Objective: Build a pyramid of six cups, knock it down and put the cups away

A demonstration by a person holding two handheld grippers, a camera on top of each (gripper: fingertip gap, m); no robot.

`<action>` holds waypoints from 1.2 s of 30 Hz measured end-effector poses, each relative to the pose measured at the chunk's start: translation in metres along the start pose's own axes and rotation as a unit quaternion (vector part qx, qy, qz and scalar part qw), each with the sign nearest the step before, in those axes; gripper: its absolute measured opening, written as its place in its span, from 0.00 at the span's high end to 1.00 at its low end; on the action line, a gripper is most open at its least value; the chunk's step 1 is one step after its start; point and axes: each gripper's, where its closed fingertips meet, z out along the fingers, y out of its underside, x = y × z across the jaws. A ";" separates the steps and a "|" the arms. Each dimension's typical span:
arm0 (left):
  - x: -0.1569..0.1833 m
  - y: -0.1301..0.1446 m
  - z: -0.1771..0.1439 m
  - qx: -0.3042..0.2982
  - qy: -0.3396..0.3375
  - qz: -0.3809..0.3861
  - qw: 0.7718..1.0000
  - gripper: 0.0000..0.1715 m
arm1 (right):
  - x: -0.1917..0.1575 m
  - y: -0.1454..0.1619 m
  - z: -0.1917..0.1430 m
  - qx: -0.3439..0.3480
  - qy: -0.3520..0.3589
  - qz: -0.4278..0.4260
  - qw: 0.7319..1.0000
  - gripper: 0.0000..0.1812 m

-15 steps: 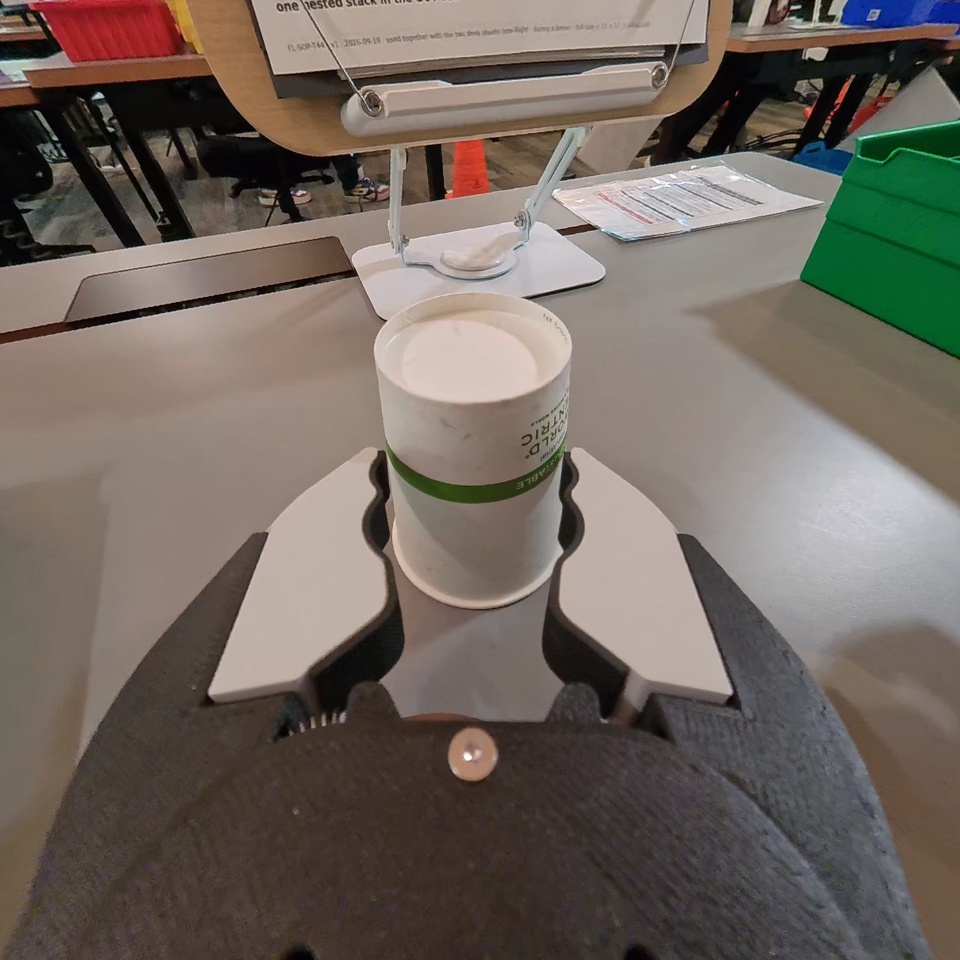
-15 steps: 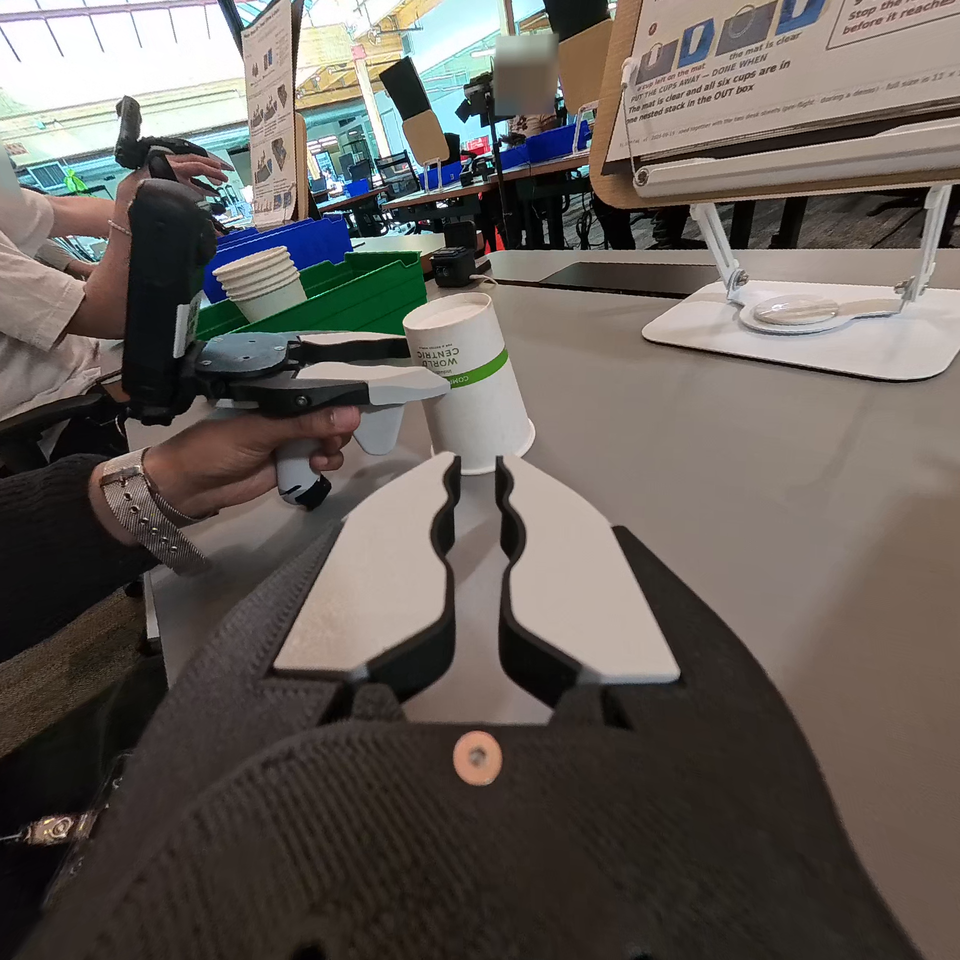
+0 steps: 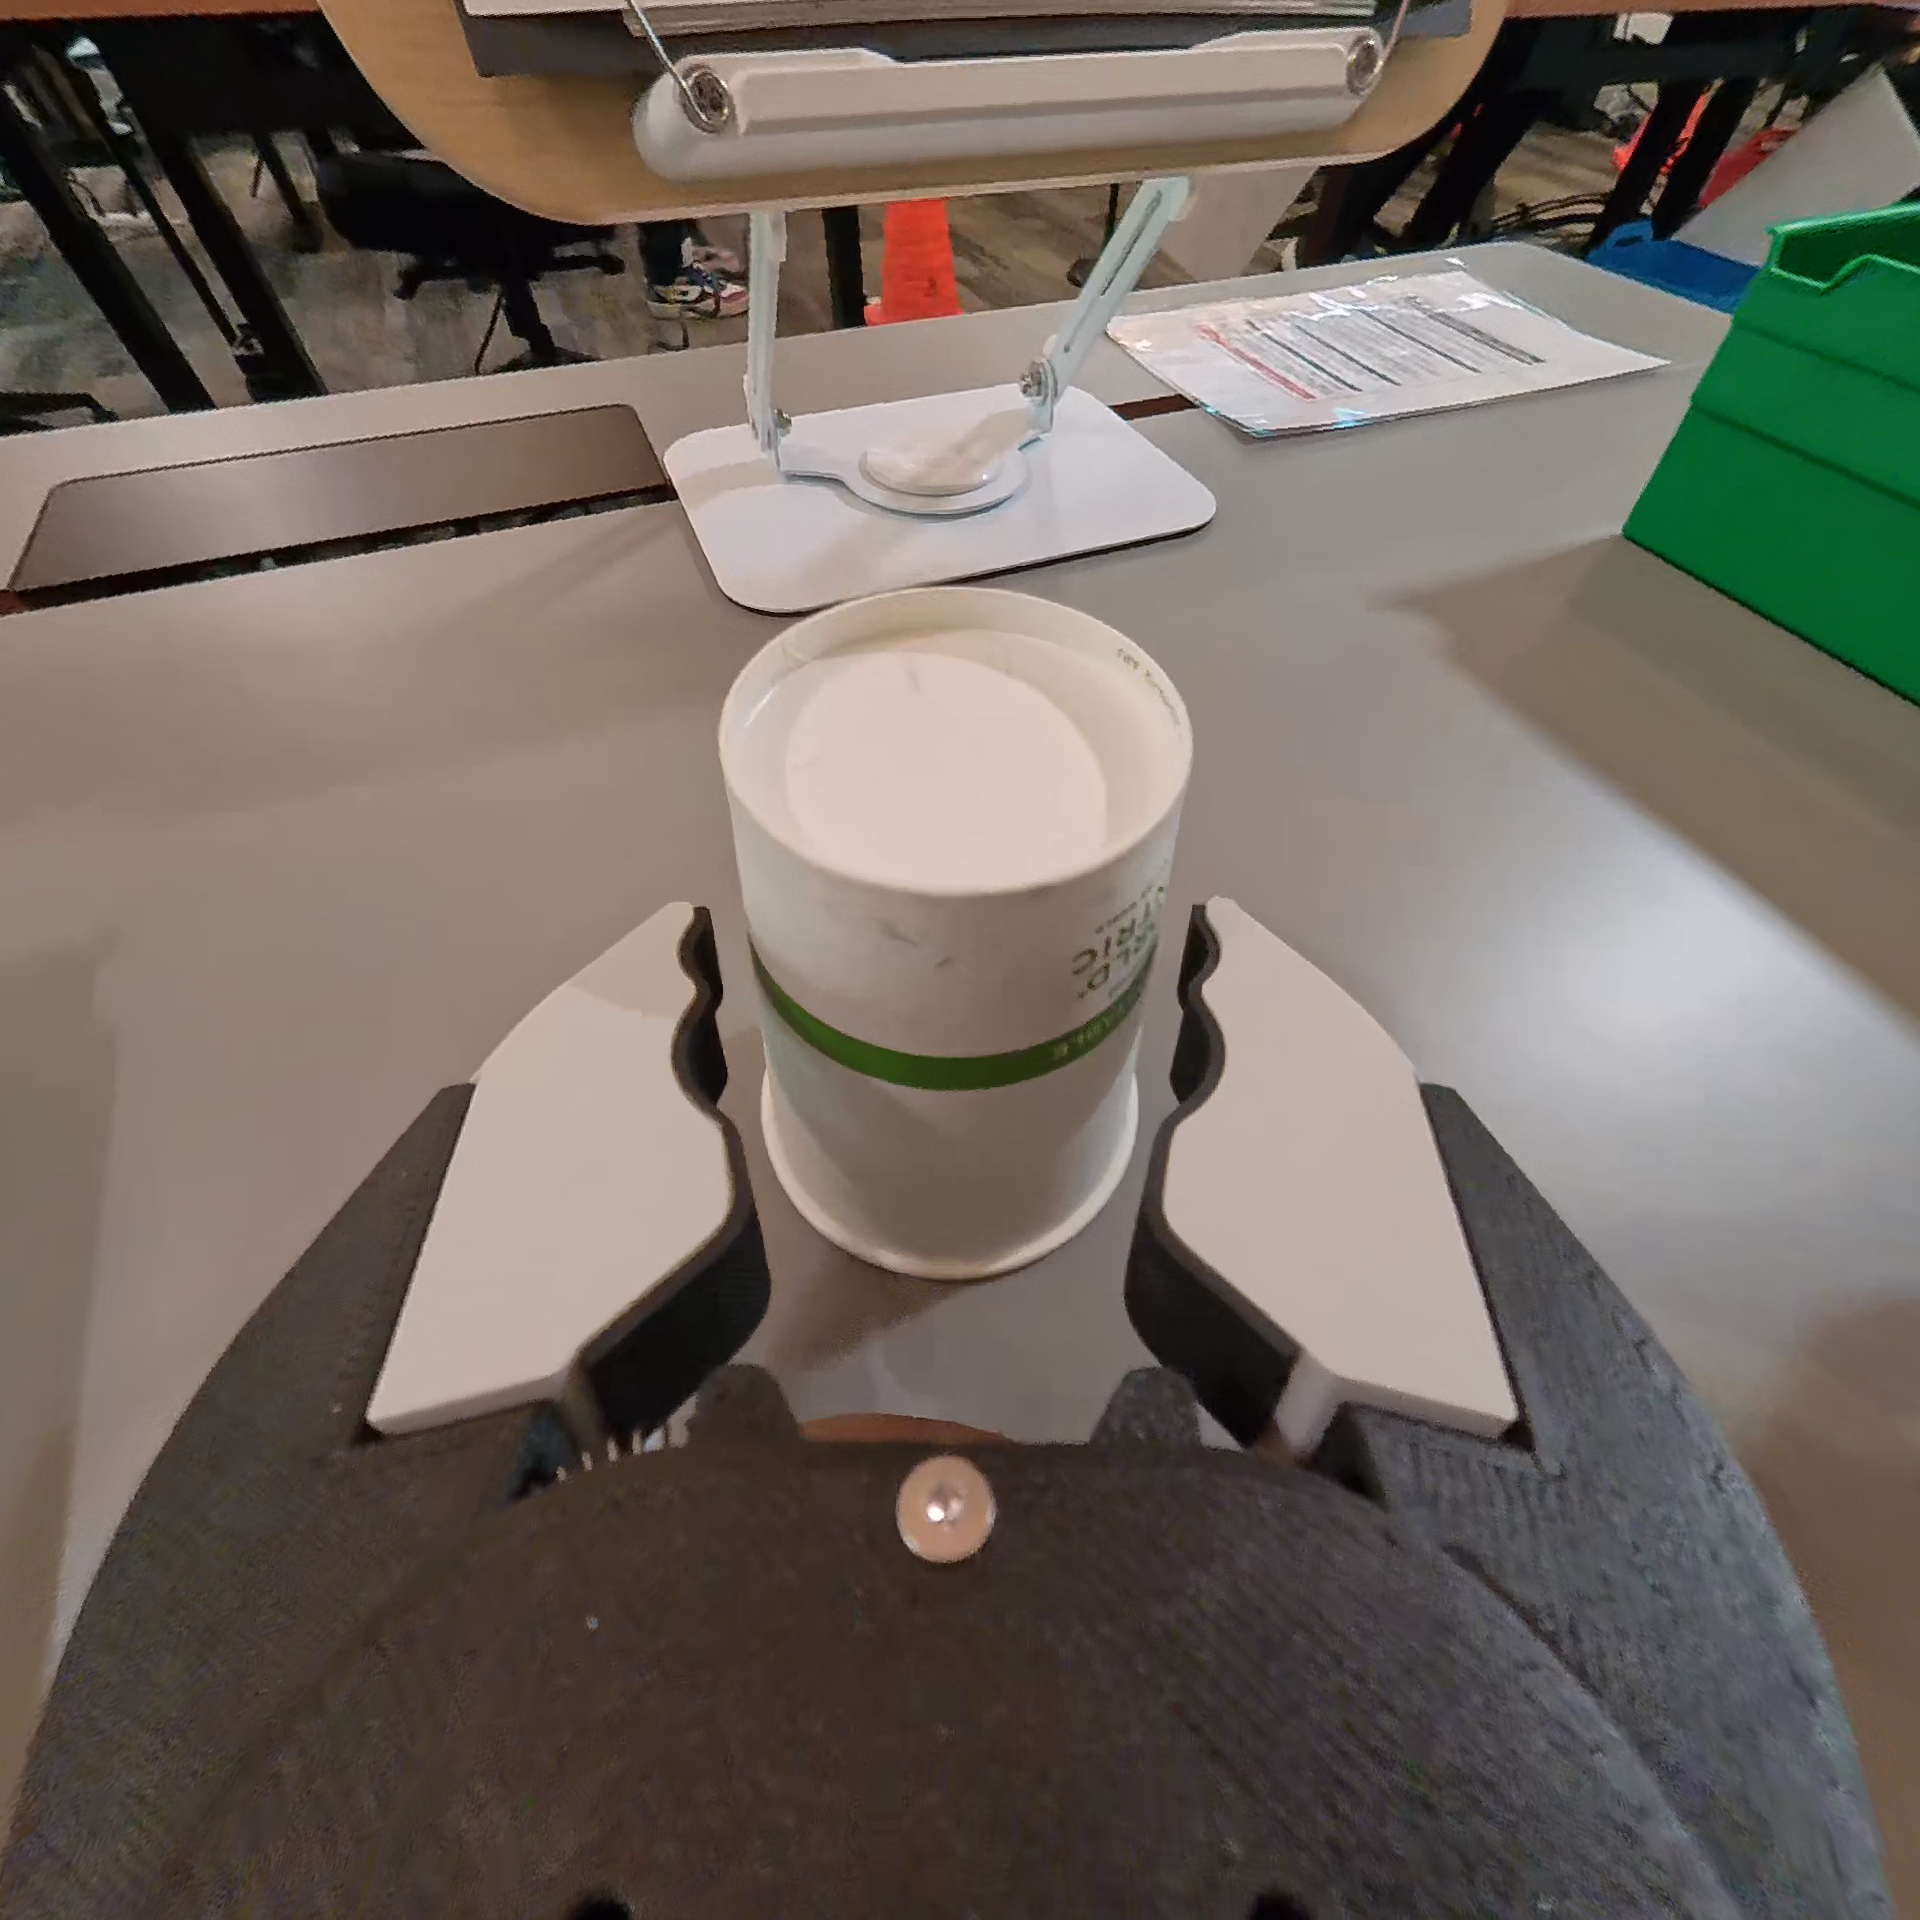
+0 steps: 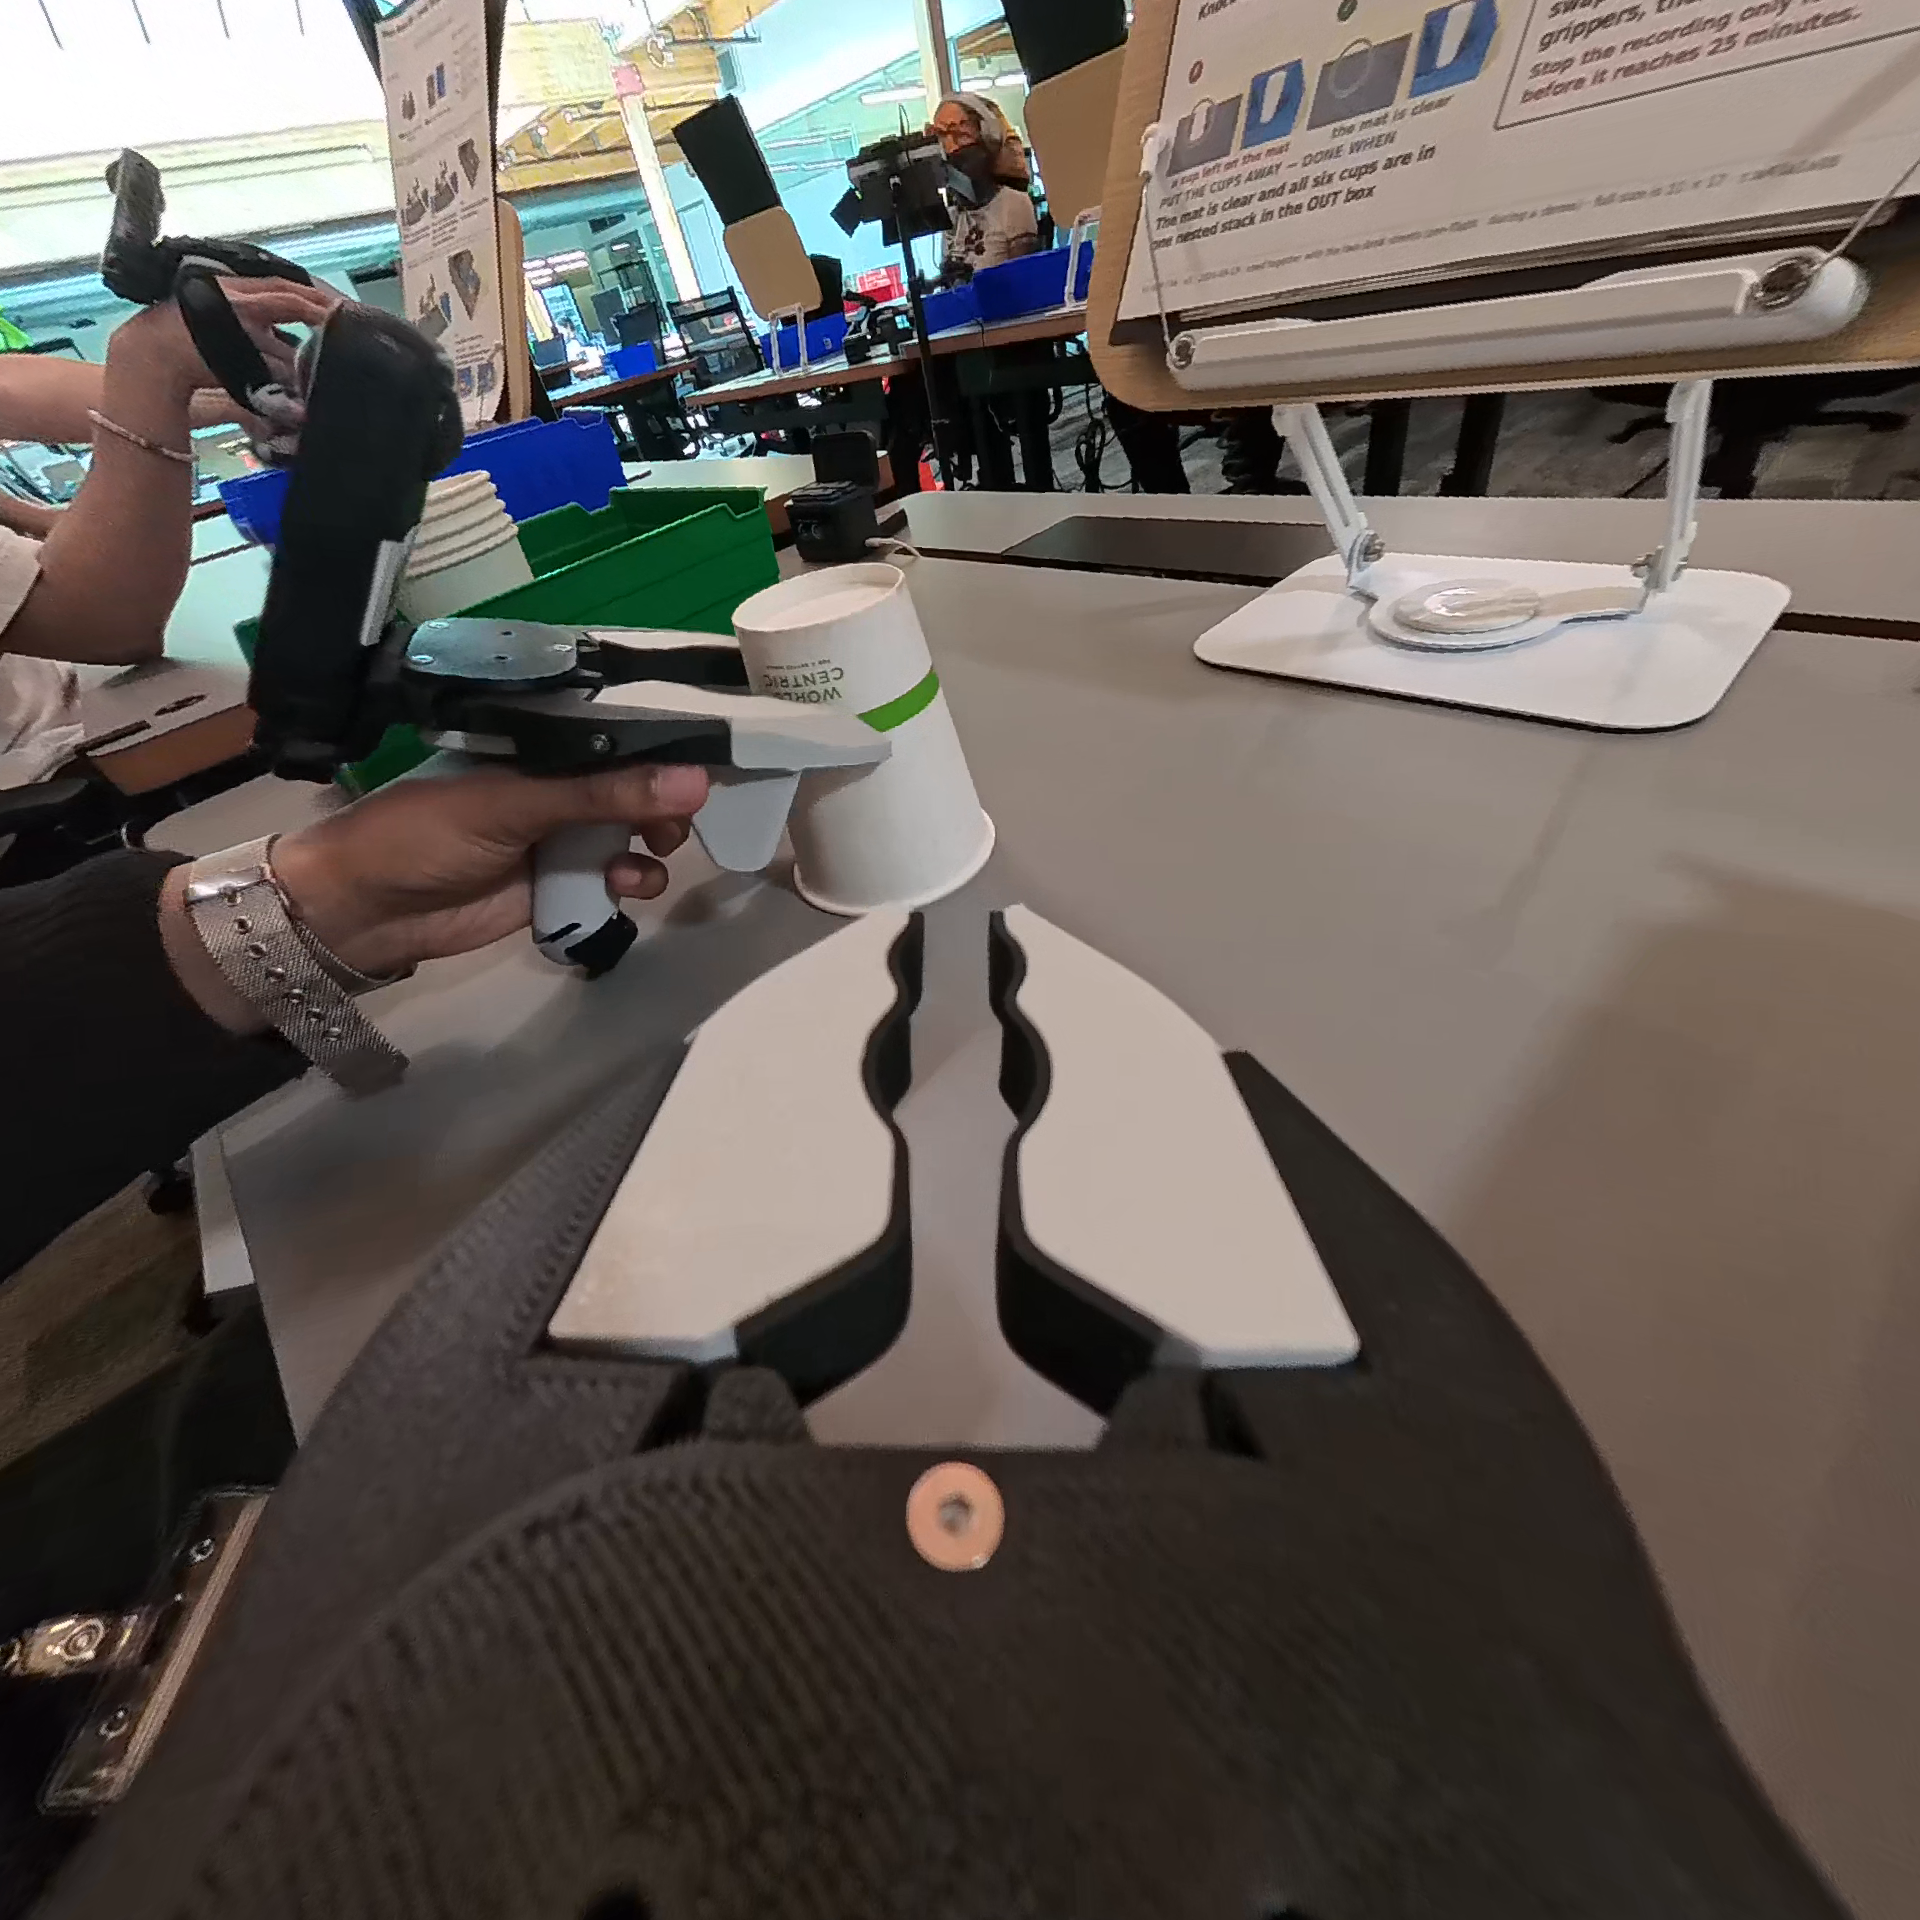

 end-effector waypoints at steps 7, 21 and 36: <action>-0.002 -0.003 0.010 -0.003 -0.003 0.000 1.000 0.51 | 0.007 0.001 -0.009 0.002 0.016 0.002 1.000 0.93; -0.002 -0.003 0.014 -0.007 -0.003 -0.005 1.000 0.53 | 0.007 0.003 -0.011 -0.001 0.018 0.000 1.000 0.93; -0.008 0.002 0.002 -0.008 -0.015 -0.005 1.000 0.52 | -0.003 0.000 0.001 -0.001 -0.006 -0.002 1.000 0.93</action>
